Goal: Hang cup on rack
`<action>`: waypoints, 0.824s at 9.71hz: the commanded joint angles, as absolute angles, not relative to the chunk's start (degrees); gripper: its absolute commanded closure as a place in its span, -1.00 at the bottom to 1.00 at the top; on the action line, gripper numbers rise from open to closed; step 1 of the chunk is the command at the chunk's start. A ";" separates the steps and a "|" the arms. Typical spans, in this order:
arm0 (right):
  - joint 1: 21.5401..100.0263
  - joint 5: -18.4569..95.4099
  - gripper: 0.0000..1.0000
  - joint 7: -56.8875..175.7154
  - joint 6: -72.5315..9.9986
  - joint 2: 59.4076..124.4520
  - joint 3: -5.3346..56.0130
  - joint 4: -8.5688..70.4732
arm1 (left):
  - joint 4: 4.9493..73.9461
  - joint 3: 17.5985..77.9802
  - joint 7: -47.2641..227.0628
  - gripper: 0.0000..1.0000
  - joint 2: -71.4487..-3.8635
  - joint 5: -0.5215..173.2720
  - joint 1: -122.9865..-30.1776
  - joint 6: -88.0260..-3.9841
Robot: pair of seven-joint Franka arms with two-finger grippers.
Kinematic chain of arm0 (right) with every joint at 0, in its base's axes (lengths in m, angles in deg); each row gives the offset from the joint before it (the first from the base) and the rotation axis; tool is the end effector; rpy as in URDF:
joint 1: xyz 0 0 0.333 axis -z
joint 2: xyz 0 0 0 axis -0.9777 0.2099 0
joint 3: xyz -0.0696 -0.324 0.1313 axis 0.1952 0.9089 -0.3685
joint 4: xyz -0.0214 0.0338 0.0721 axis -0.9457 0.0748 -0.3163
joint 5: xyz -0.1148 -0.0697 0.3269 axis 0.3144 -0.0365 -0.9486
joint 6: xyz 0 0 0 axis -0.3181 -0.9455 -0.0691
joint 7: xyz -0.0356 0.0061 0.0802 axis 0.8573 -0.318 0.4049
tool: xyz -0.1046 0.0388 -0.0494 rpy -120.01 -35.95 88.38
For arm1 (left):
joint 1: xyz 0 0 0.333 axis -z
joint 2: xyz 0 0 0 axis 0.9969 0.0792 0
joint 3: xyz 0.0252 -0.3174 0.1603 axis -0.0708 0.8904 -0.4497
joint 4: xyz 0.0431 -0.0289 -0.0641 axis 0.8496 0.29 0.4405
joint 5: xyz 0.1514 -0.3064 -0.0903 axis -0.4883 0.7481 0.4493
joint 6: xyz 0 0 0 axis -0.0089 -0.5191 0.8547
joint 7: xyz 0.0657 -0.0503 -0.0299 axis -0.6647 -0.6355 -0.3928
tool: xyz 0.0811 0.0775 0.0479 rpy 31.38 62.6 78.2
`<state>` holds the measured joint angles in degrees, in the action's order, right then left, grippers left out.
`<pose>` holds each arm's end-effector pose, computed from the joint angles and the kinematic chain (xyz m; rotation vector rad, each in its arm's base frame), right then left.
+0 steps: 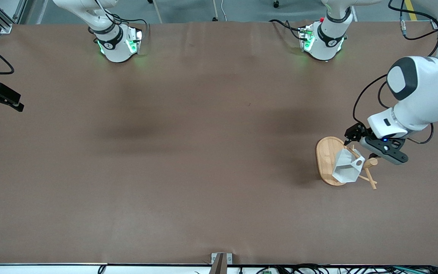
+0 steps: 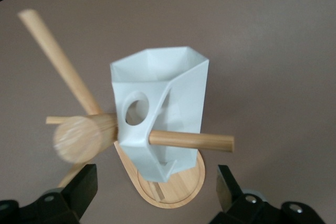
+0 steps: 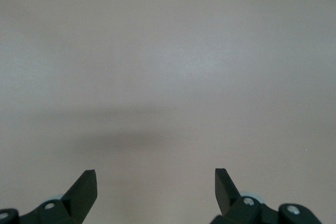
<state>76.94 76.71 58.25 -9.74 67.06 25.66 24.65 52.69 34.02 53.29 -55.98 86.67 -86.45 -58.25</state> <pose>0.5109 -0.0465 0.6492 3.1168 -0.0246 0.0705 0.5709 -0.0393 0.4694 2.9339 -0.7384 0.2833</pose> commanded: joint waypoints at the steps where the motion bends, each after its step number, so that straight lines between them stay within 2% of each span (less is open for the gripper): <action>1: 77.27 76.38 -0.98 57.63 -9.60 67.15 25.51 24.13 | 53.82 33.77 61.95 -1.00 -60.62 87.23 -85.90 -53.58; 3: 77.27 76.38 -0.98 57.63 -9.60 67.15 25.51 24.04 | 51.81 32.72 70.13 -1.00 -64.32 86.79 -85.02 -46.48; 6: 77.35 76.29 -0.98 57.63 -9.69 67.15 25.43 23.95 | 44.70 32.36 82.53 -1.00 -67.13 84.43 -85.19 -32.69; 8: 77.44 76.29 -1.00 58.16 -9.86 67.41 25.51 23.34 | 40.57 32.89 86.79 -1.00 -68.46 78.54 -85.19 -28.97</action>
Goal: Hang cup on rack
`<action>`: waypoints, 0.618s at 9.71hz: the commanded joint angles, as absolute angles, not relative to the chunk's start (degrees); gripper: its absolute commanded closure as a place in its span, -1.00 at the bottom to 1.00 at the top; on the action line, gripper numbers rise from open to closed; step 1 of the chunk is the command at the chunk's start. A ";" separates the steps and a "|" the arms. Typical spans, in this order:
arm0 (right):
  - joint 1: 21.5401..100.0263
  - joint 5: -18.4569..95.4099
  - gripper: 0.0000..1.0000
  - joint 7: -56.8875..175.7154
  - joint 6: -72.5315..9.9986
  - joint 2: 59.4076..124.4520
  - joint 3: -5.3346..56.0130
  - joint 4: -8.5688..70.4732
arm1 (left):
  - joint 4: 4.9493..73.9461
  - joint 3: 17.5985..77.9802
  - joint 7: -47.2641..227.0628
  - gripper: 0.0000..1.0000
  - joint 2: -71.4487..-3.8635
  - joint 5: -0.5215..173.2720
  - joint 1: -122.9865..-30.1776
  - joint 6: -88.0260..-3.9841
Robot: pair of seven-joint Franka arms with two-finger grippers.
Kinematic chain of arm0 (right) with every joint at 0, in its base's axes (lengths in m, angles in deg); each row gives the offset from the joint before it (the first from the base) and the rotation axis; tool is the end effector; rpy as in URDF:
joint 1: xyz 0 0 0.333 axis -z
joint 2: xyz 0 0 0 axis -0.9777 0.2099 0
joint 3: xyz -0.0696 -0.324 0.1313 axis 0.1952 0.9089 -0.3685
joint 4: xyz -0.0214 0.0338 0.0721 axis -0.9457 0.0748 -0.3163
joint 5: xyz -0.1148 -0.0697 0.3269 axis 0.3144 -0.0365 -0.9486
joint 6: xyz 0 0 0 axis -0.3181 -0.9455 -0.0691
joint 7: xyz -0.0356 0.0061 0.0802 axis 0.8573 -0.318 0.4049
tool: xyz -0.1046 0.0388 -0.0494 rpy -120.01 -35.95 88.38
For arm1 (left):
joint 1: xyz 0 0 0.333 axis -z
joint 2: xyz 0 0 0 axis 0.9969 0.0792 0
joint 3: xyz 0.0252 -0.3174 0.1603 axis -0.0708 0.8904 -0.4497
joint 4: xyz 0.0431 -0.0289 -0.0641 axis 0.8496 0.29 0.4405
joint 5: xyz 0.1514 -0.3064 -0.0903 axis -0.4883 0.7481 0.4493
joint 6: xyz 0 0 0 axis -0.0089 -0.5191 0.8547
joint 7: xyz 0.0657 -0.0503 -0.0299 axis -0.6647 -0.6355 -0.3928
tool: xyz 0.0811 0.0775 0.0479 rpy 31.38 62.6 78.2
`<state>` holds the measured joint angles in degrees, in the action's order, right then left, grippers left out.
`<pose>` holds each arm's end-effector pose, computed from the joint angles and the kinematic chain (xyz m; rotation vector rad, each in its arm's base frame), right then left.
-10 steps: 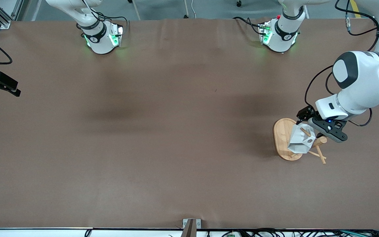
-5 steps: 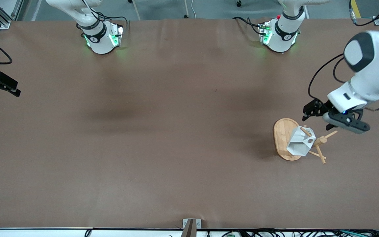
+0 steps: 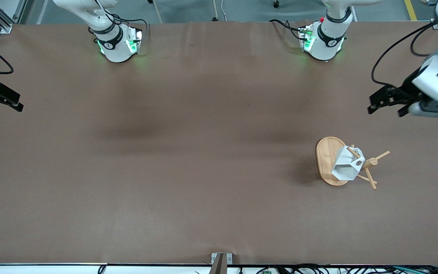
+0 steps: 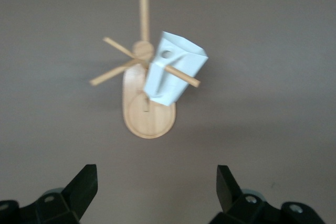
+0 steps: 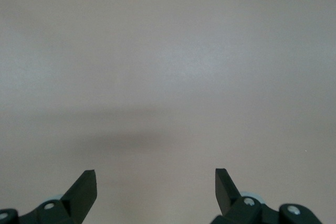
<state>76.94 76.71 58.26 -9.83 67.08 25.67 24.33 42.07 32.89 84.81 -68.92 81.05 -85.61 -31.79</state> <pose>0.5114 -0.0466 0.6516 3.1160 -0.0247 0.0810 0.4973 -0.0356 0.6271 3.0755 -0.0325 0.1616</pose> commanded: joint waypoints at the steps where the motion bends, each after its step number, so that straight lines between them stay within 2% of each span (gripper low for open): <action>1: 77.36 76.20 -1.00 58.16 -9.95 67.50 25.51 23.34 | 37.59 33.07 86.88 -1.00 -68.38 77.74 -85.11 -24.60; 3: 77.18 76.11 -1.00 58.25 -9.87 67.50 25.43 23.42 | 33.09 36.39 87.22 -1.00 -68.46 71.77 -85.10 -18.95; 6: 77.18 75.15 -1.00 58.34 -9.86 67.50 25.43 23.51 | 32.72 36.58 88.54 -1.00 -70.04 72.99 -85.63 -17.09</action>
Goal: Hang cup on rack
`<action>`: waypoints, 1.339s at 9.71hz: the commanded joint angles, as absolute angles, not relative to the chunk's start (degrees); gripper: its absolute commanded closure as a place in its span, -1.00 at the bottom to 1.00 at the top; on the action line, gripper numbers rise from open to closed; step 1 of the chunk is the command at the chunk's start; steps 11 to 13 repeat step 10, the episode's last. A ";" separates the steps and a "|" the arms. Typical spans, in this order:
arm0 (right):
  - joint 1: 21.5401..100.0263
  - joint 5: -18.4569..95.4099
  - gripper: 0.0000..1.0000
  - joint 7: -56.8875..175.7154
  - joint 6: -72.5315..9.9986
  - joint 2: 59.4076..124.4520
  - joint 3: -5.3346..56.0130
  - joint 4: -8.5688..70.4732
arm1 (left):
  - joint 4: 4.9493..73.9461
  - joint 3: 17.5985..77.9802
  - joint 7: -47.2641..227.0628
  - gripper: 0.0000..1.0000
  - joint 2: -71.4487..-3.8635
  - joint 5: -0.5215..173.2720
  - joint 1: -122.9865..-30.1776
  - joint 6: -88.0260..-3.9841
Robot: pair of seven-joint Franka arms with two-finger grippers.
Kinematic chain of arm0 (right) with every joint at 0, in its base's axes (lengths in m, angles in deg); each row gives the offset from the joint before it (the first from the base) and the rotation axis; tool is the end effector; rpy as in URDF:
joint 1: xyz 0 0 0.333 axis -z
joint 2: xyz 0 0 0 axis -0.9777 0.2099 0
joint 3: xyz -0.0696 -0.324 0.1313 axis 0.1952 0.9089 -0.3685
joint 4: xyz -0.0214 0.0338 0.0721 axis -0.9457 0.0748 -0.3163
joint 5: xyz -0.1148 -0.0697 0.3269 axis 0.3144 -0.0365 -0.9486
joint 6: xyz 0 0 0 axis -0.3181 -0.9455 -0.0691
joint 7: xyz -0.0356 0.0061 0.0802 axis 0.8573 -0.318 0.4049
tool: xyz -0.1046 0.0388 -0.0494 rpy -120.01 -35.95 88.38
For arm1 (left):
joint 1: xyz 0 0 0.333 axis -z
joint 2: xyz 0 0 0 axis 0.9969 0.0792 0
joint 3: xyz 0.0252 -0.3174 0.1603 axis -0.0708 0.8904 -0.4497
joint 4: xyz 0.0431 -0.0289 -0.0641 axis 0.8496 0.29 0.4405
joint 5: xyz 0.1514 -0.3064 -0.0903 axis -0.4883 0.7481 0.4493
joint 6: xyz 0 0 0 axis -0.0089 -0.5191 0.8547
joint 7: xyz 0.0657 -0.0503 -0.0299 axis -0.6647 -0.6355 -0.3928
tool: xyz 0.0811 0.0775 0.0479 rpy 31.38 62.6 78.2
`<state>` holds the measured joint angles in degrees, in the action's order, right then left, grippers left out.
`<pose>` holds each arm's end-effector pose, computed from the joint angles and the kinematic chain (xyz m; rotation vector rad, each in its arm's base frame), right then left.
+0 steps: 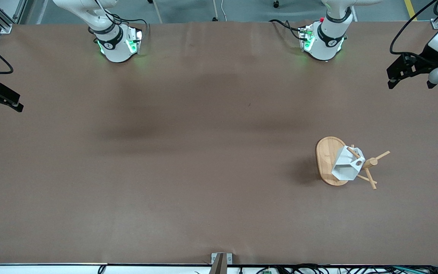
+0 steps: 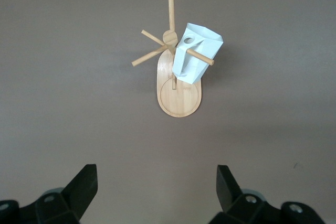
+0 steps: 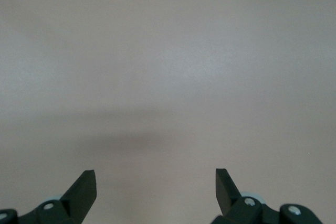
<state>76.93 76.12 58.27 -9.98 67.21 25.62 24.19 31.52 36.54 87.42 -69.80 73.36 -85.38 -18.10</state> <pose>0.5127 -0.0449 0.6518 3.1257 -0.0235 0.0868 0.4701 -0.0542 0.6925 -3.0614 0.0766 -0.1149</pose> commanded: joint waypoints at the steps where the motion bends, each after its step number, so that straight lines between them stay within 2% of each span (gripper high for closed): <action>1: 77.09 75.15 -1.00 58.34 -9.86 67.41 25.43 23.60 | 32.98 36.58 90.03 -1.00 -70.83 74.47 -86.42 -17.08; 13: 76.83 75.15 -1.00 57.81 -9.86 67.41 25.43 23.51 | 34.92 35.88 88.20 -1.00 -69.43 77.56 -85.81 -17.61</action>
